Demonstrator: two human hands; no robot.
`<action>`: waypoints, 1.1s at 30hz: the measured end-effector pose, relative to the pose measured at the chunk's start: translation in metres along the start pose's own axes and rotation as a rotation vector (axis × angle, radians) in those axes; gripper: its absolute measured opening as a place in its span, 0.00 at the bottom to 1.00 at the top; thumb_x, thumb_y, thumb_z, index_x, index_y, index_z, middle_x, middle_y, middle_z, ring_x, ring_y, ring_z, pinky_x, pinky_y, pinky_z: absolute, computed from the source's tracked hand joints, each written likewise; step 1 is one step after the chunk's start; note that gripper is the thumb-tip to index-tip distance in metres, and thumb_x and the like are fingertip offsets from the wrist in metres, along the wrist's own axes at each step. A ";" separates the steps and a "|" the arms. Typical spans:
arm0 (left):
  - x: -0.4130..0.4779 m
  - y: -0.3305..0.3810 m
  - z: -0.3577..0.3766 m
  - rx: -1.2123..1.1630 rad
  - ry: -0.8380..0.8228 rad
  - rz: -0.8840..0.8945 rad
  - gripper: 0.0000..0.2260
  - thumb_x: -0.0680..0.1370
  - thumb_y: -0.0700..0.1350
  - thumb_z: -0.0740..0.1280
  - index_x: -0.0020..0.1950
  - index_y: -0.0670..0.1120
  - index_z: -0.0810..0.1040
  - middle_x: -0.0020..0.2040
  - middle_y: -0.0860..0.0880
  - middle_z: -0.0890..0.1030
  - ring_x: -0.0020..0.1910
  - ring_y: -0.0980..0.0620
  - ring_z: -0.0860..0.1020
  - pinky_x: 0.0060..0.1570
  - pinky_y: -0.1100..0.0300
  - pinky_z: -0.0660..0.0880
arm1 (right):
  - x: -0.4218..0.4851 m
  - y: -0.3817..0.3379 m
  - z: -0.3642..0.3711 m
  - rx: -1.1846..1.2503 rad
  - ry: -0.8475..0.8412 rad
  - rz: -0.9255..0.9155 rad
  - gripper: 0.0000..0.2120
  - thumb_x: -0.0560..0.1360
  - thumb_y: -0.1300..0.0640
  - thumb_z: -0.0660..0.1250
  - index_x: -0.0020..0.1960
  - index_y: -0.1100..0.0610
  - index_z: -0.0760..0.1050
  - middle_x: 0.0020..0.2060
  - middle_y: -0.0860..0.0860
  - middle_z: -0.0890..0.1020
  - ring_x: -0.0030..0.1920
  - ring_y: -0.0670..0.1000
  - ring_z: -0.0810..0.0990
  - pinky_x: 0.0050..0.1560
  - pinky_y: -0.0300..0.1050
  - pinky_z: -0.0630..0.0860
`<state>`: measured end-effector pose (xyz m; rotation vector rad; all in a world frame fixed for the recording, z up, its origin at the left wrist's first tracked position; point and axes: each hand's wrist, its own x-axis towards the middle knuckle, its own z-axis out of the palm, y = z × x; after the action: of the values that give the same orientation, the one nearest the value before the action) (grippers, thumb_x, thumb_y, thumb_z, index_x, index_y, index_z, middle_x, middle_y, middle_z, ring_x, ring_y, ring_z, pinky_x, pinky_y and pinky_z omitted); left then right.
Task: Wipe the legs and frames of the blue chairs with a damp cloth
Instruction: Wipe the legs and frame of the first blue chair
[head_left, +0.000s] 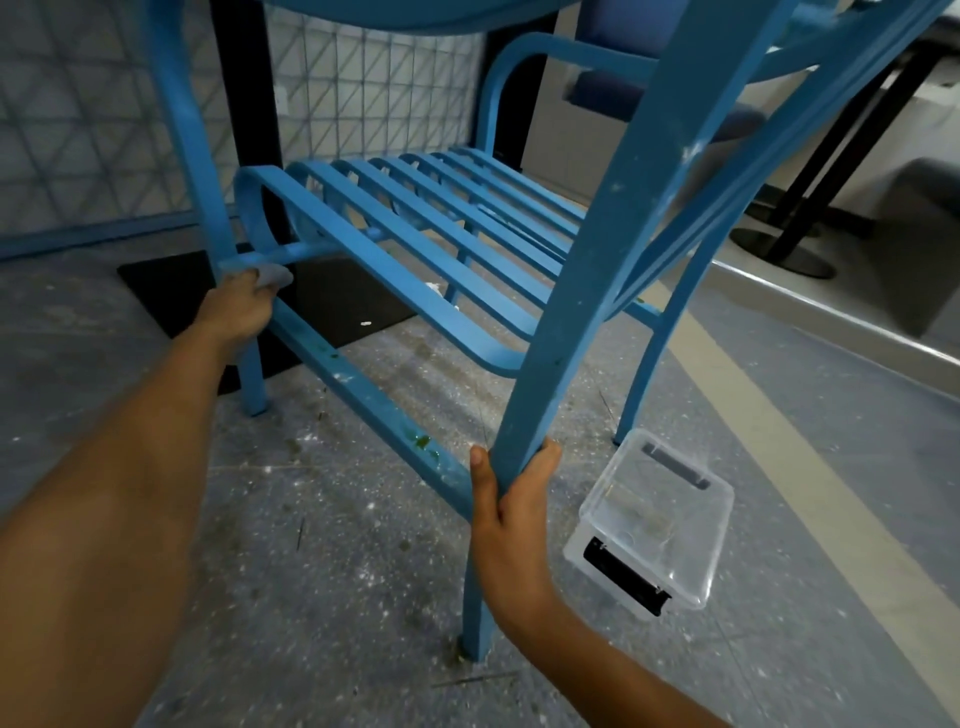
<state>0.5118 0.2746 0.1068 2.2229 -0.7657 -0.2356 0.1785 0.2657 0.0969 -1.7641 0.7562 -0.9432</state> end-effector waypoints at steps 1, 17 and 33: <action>-0.001 -0.001 0.000 -0.002 0.003 0.011 0.16 0.81 0.50 0.51 0.66 0.54 0.72 0.72 0.47 0.66 0.70 0.41 0.65 0.70 0.50 0.61 | 0.000 0.000 0.000 -0.002 -0.001 0.007 0.10 0.79 0.55 0.57 0.51 0.44 0.57 0.42 0.46 0.68 0.41 0.35 0.70 0.42 0.28 0.73; 0.023 -0.009 -0.005 0.186 -0.030 -0.005 0.18 0.82 0.46 0.51 0.70 0.48 0.68 0.73 0.40 0.64 0.70 0.36 0.64 0.70 0.45 0.62 | -0.001 -0.002 -0.004 -0.015 -0.022 0.016 0.11 0.79 0.52 0.57 0.50 0.38 0.56 0.44 0.43 0.68 0.46 0.42 0.72 0.45 0.36 0.76; 0.000 0.013 -0.004 0.124 -0.105 0.030 0.12 0.78 0.49 0.55 0.51 0.58 0.78 0.66 0.44 0.73 0.63 0.41 0.71 0.65 0.44 0.68 | 0.000 0.002 -0.003 -0.006 -0.019 -0.022 0.12 0.79 0.55 0.57 0.51 0.39 0.56 0.44 0.46 0.69 0.46 0.45 0.72 0.44 0.37 0.76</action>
<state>0.5071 0.2700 0.1186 2.3282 -0.8912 -0.2989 0.1760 0.2635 0.0952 -1.7877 0.7291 -0.9381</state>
